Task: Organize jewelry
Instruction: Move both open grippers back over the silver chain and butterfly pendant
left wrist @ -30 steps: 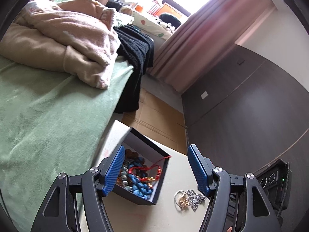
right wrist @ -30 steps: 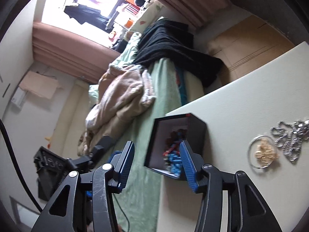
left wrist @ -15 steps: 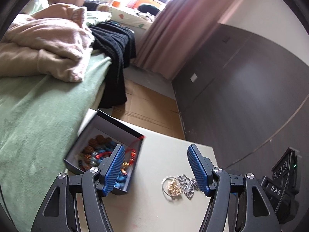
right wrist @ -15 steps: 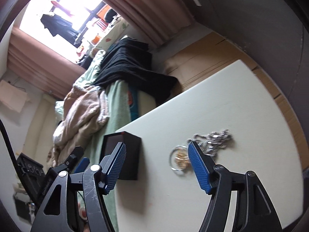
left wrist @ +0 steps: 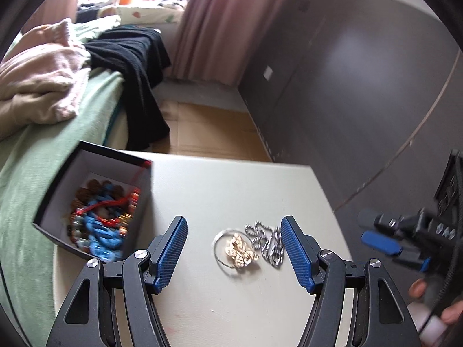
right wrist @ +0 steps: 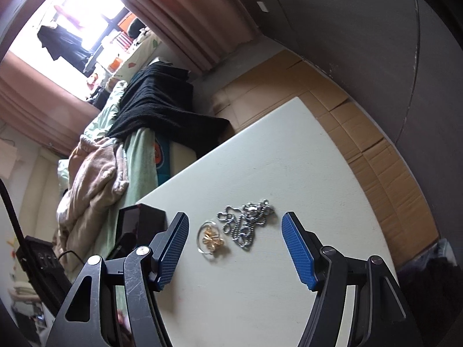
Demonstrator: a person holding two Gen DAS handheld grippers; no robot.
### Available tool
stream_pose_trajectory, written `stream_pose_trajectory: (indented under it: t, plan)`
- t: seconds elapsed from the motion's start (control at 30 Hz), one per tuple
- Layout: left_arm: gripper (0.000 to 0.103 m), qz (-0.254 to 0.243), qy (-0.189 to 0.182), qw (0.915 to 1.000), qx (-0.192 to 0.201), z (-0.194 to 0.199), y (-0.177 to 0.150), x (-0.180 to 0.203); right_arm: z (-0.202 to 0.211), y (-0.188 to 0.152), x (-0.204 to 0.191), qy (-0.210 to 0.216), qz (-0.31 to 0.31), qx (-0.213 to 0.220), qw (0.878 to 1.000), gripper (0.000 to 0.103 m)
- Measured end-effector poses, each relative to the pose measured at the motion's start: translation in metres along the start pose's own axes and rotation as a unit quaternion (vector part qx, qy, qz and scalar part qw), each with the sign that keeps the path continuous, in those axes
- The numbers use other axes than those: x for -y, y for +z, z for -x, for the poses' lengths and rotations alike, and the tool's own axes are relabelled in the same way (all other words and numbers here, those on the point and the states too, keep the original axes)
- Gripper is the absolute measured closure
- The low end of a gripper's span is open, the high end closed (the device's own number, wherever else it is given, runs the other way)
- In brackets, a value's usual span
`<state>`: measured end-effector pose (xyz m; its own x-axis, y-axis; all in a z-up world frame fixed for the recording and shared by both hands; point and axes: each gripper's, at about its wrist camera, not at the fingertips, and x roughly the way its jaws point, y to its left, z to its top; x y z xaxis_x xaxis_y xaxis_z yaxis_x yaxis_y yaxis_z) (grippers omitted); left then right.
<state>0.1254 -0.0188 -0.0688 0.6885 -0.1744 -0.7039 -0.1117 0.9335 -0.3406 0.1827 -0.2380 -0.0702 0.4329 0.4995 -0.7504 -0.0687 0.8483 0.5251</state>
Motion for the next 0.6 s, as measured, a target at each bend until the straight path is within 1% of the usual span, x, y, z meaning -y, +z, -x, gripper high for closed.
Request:
stream_pose_trajectory:
  t: [0.07, 0.13, 0.2, 0.37, 0.6]
  plan:
    - [0.035, -0.013, 0.007, 0.9996, -0.022, -0.014, -0.005, 0.009, 0.000, 0.001, 0.004, -0.001, -0.003, -0.003, 1.000, 0.036]
    - [0.035, -0.015, 0.011, 0.9991, -0.038, -0.026, -0.009, 0.015, 0.001, 0.001, 0.010, 0.002, -0.009, -0.007, 1.000, 0.036]
    - [0.035, -0.020, 0.013, 0.9986, -0.046, -0.034, -0.012, 0.021, 0.003, 0.003, 0.016, 0.002, -0.018, -0.004, 1.000, 0.036]
    - [0.035, -0.040, 0.049, 0.9962, -0.061, -0.053, -0.018, 0.029, 0.012, 0.006, 0.031, -0.004, -0.040, 0.009, 0.999, 0.036]
    - [0.035, -0.037, 0.081, 0.9922, -0.088, -0.082, -0.025, 0.026, 0.015, 0.007, 0.041, -0.012, -0.049, 0.011, 0.999, 0.036]
